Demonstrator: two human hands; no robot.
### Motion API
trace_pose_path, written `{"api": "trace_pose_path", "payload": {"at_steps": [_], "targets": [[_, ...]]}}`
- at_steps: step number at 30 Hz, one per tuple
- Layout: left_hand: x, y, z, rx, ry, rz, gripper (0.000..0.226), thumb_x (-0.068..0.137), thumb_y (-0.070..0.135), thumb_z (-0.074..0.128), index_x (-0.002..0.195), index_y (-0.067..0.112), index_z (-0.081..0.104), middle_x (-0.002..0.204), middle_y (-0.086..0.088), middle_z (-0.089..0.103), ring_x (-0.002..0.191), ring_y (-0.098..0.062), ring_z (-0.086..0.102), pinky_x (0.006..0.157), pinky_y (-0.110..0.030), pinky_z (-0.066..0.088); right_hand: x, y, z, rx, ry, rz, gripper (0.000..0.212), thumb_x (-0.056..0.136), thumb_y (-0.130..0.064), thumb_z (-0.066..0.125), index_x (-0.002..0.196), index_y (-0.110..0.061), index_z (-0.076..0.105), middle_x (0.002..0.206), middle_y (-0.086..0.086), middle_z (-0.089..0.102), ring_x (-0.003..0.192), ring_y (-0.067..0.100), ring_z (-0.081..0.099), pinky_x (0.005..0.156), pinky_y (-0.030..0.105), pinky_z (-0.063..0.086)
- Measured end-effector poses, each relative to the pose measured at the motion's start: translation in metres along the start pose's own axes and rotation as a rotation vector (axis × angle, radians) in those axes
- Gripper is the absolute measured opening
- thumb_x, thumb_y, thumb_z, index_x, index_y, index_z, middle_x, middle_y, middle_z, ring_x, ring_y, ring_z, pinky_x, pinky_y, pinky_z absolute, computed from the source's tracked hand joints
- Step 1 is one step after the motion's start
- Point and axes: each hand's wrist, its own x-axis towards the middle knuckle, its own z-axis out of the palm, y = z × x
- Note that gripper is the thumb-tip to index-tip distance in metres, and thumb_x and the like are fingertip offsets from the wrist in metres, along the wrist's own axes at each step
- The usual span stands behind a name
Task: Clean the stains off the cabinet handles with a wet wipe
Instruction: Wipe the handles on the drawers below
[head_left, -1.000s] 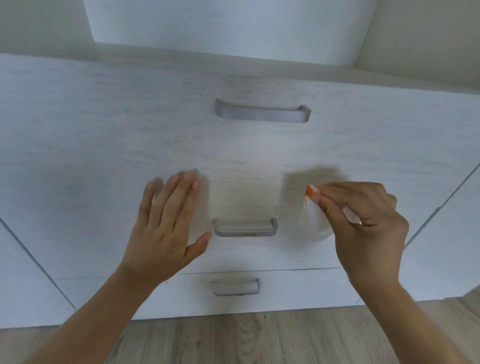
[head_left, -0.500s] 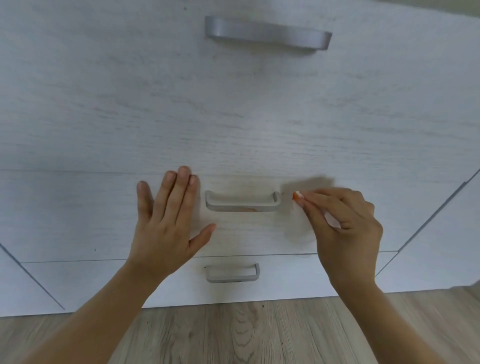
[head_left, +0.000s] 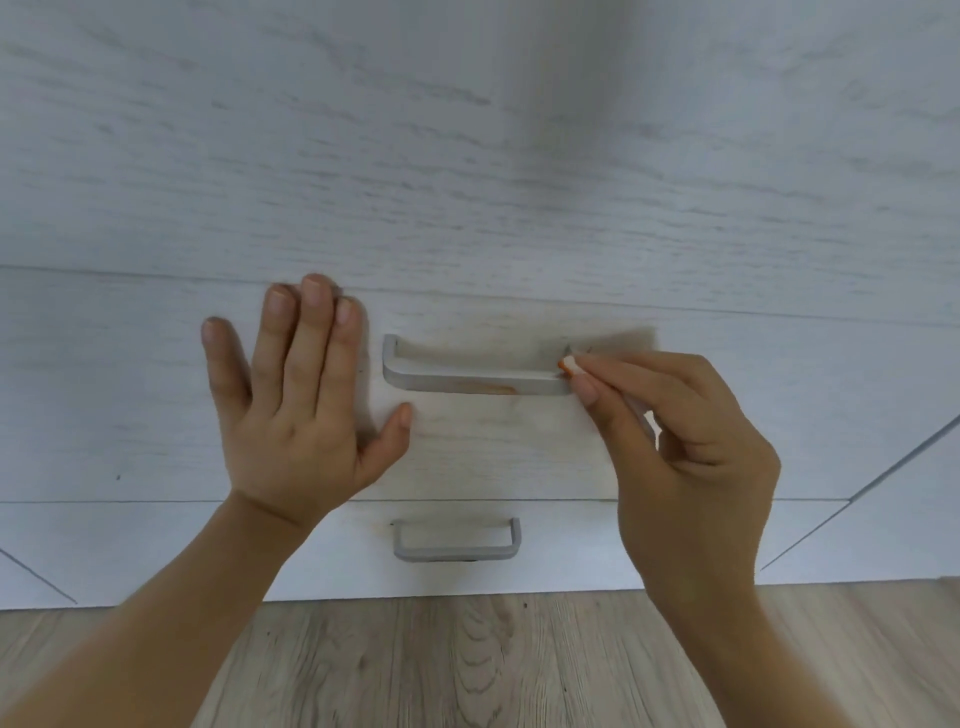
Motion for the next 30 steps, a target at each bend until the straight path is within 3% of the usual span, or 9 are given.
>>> {"api": "trace_pose_path", "payload": {"at_steps": [3,7,10,13,16,19,22,25,30], "targets": [[0.000,0.000,0.001,0.016,0.004,-0.003,0.078,0.094,0.052,0.032,0.152,0.003,0.015,0.160,-0.008,0.005,0.147,-0.023,0.004,0.117,-0.049,0.002,-0.003,-0.007,0.001,0.048,0.011,0.073,0.010,0.086,-0.021,0.066,0.096,-0.020,0.071,0.093,-0.008,0.068,0.090,-0.003,0.062,0.079,0.005,0.045],[-0.001,0.000,0.002,0.028,0.011,-0.005,0.077,0.094,0.053,0.030,0.152,0.003,0.015,0.160,-0.007,0.005,0.147,-0.023,0.004,0.117,-0.048,0.002,0.002,-0.018,0.000,0.258,0.025,0.381,0.015,0.077,-0.020,0.074,0.090,-0.026,0.073,0.086,-0.006,0.073,0.087,0.003,0.067,0.075,0.007,0.048],[-0.001,0.000,0.002,0.027,0.013,-0.007,0.077,0.094,0.053,0.030,0.152,0.003,0.015,0.160,-0.006,0.004,0.147,-0.022,0.004,0.118,-0.048,0.002,0.007,-0.021,-0.003,0.287,-0.007,0.511,0.013,0.073,-0.024,0.077,0.084,-0.030,0.075,0.083,-0.007,0.074,0.075,-0.002,0.063,0.069,0.004,0.047],[0.000,0.000,0.002,0.027,0.017,-0.007,0.077,0.094,0.053,0.030,0.152,0.004,0.014,0.160,-0.006,0.004,0.147,-0.022,0.004,0.118,-0.048,0.003,0.006,-0.026,-0.004,0.233,-0.007,0.508,0.009,0.073,-0.028,0.078,0.076,-0.036,0.075,0.072,-0.006,0.072,0.062,0.007,0.056,0.063,0.002,0.045],[-0.001,0.000,0.002,0.030,0.022,-0.007,0.078,0.093,0.053,0.031,0.152,0.004,0.014,0.160,-0.006,0.004,0.147,-0.022,0.005,0.118,-0.047,0.003,0.003,-0.027,-0.003,0.122,0.014,0.372,0.016,0.075,-0.025,0.078,0.077,-0.040,0.072,0.065,-0.018,0.066,0.064,-0.003,0.058,0.067,0.002,0.042],[0.000,0.001,0.002,0.026,0.022,-0.008,0.078,0.093,0.052,0.030,0.152,0.004,0.013,0.160,-0.006,0.003,0.147,-0.022,0.004,0.118,-0.047,0.003,0.000,-0.019,0.001,-0.034,0.000,0.124,0.019,0.081,-0.018,0.075,0.089,-0.034,0.071,0.080,-0.020,0.066,0.079,-0.010,0.060,0.075,0.001,0.042],[-0.001,0.001,0.002,0.025,0.024,-0.007,0.077,0.093,0.052,0.030,0.152,0.005,0.014,0.160,-0.005,0.004,0.147,-0.022,0.005,0.118,-0.047,0.004,-0.003,-0.006,0.002,-0.150,0.026,-0.123,0.017,0.086,-0.012,0.072,0.101,-0.017,0.069,0.087,-0.010,0.063,0.083,0.000,0.061,0.077,0.005,0.043],[-0.001,0.001,0.002,0.025,0.026,-0.008,0.077,0.093,0.052,0.030,0.152,0.005,0.013,0.160,-0.005,0.004,0.147,-0.022,0.004,0.118,-0.047,0.004,-0.004,0.008,0.001,-0.223,0.044,-0.358,0.015,0.088,-0.006,0.071,0.102,-0.008,0.067,0.091,-0.007,0.062,0.082,0.011,0.061,0.075,0.019,0.049],[-0.001,0.001,0.002,0.025,0.023,-0.006,0.077,0.093,0.052,0.030,0.152,0.005,0.014,0.160,-0.005,0.004,0.147,-0.022,0.004,0.118,-0.047,0.004,0.000,0.021,-0.001,-0.273,0.058,-0.542,0.010,0.087,-0.004,0.072,0.096,0.000,0.070,0.092,0.000,0.065,0.086,0.016,0.062,0.078,0.025,0.052]]}}
